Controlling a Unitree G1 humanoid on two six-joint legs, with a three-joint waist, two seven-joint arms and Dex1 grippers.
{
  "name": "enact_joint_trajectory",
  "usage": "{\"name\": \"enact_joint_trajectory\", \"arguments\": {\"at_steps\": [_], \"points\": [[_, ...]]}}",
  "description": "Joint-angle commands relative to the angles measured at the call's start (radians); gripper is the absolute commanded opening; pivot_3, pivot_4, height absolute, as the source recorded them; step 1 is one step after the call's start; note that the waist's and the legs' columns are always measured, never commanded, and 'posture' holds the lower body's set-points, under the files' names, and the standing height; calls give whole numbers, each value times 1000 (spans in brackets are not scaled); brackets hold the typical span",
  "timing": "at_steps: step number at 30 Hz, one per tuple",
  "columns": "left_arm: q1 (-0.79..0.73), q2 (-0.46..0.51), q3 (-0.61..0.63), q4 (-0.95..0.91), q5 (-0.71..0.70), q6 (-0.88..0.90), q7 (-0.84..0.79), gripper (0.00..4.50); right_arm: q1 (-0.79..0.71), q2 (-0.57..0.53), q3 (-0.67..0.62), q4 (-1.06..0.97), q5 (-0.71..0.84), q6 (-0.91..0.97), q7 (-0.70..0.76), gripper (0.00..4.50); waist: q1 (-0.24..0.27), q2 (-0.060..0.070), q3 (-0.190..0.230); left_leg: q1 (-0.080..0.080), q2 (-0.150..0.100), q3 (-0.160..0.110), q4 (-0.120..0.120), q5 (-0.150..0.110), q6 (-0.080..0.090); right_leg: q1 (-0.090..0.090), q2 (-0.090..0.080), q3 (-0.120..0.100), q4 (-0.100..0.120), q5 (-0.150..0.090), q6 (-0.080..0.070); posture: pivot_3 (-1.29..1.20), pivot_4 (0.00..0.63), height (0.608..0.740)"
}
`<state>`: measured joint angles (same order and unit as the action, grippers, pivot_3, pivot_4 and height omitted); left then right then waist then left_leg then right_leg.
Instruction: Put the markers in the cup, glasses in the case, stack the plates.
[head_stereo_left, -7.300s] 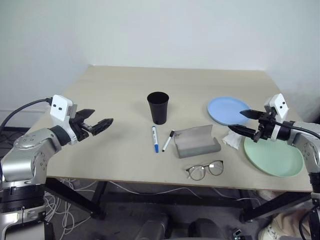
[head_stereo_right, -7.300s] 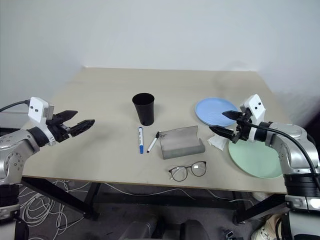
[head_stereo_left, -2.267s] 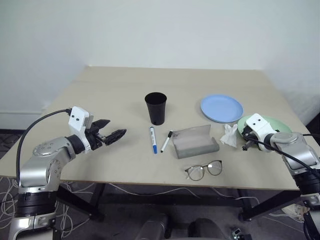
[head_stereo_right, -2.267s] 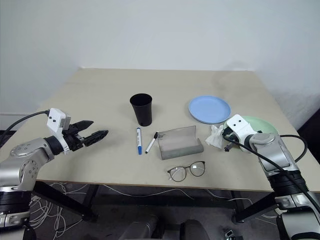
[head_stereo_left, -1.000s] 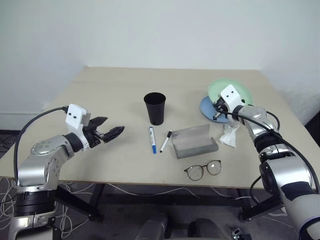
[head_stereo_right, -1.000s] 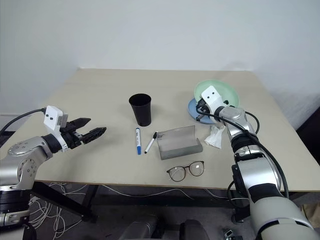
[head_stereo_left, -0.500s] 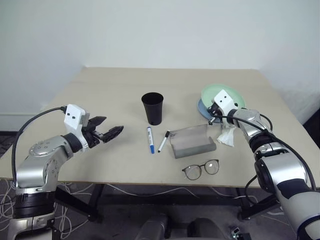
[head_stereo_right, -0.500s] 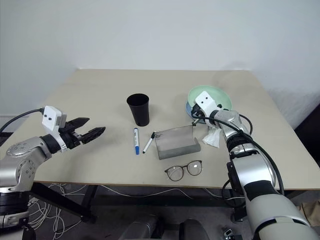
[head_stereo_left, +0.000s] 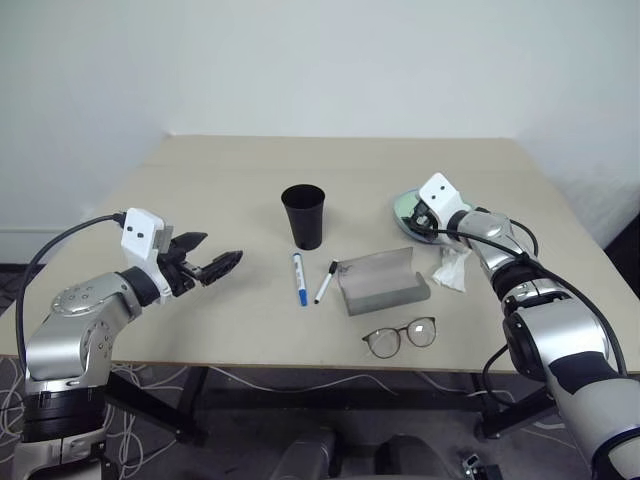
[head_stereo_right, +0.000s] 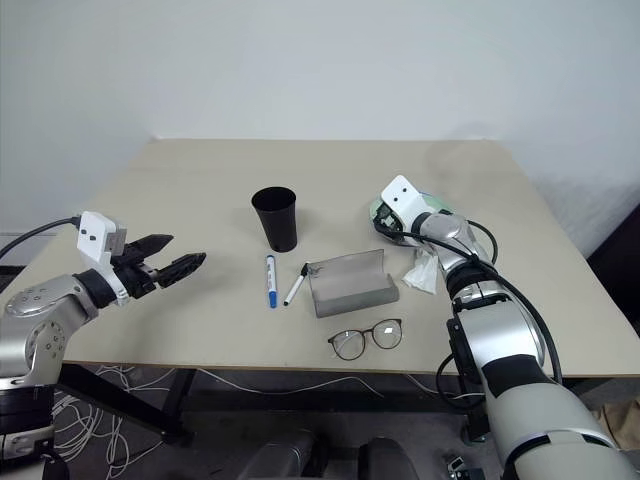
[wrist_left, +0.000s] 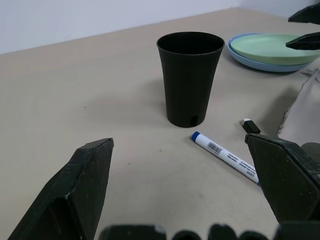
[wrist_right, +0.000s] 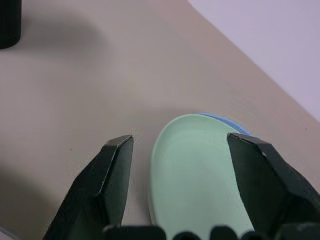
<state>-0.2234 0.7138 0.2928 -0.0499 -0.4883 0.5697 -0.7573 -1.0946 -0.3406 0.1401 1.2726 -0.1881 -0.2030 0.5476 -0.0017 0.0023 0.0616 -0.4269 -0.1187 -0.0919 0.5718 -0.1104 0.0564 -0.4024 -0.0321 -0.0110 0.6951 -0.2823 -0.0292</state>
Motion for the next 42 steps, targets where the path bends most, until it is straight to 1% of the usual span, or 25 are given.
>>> {"name": "enact_joint_trajectory", "arguments": {"at_steps": [1,3,7,14,21,30,35,42], "points": [[-7,14,26,-45,-12,-3,6,4500,-33,-42,-20,-54,15,-11,56,3034,0,0,0,0,0,0,0,0,0,0,0,0,0,0,0,0,0,727],[-9,13,23,-42,-10,-3,5,4500,-29,-58,-21,-73,23,16,112,3034,0,0,0,0,0,0,0,0,0,0,0,0,0,0,0,0,0,727],[-16,10,15,-34,-6,-5,2,4500,-13,-93,-34,-135,59,133,281,3034,0,0,0,0,0,0,0,0,0,0,0,0,0,0,0,0,0,727],[-23,6,5,-30,-3,-8,0,4500,39,-145,-19,-220,46,217,364,3034,0,0,0,0,2,0,0,0,0,0,0,-1,0,0,0,0,0,727],[-13,7,8,-36,-5,-6,0,4500,73,-200,0,-250,13,390,346,3034,0,0,0,-1,2,1,1,0,1,0,-1,-1,0,0,0,0,0,727],[-10,9,7,-34,-3,-7,-4,4500,123,-211,-7,-308,20,528,321,3034,-1,0,0,-2,5,2,2,0,1,-1,0,-2,0,0,0,0,0,727],[-13,6,1,-32,0,-6,-2,4500,148,-206,-1,-333,22,588,330,3034,-1,0,0,-2,5,2,3,0,1,0,0,-2,0,0,1,0,0,727],[-12,6,1,-33,1,-5,-1,4500,188,-202,13,-371,25,621,369,3034,0,0,0,-2,5,2,3,0,1,0,0,-3,0,-1,2,0,0,727]]}}
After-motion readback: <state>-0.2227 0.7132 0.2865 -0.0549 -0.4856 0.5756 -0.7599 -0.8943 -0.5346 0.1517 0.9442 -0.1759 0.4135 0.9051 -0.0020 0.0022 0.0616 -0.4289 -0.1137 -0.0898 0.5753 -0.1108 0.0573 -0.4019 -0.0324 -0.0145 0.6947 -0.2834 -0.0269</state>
